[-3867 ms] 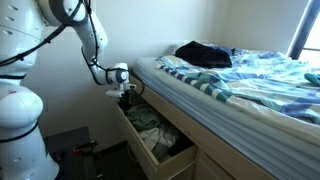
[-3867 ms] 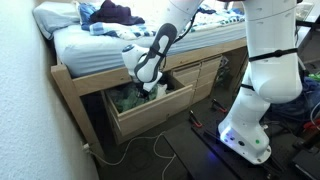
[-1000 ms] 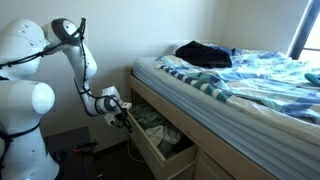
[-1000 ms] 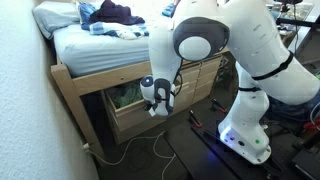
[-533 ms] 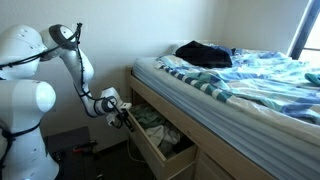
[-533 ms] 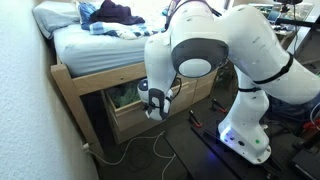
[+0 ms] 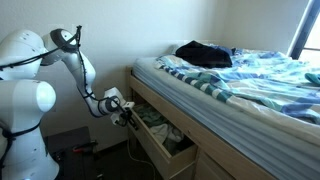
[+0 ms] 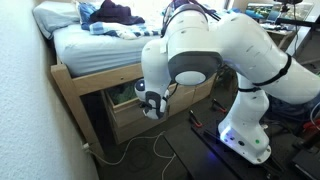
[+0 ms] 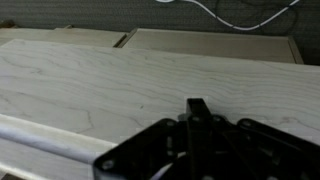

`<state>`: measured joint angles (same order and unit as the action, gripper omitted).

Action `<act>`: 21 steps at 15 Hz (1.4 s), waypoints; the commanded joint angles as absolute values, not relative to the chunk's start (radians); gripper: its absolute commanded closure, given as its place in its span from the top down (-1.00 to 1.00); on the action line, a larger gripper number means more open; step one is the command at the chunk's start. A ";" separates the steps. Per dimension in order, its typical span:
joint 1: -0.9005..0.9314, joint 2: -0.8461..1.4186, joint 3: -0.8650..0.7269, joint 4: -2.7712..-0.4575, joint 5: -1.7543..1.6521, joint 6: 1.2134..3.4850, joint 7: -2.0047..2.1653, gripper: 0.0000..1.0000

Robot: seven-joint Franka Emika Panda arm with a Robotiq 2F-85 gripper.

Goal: Open the topmost drawer on the left, push the clothes inside it down, and then close the drawer

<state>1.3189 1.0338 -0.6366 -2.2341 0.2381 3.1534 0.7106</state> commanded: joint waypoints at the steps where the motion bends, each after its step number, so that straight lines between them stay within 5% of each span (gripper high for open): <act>1: 1.304 1.062 -0.661 -2.165 0.248 3.120 0.652 -1.00; 21: 1.213 1.078 -0.644 -2.078 0.259 3.124 0.553 -0.98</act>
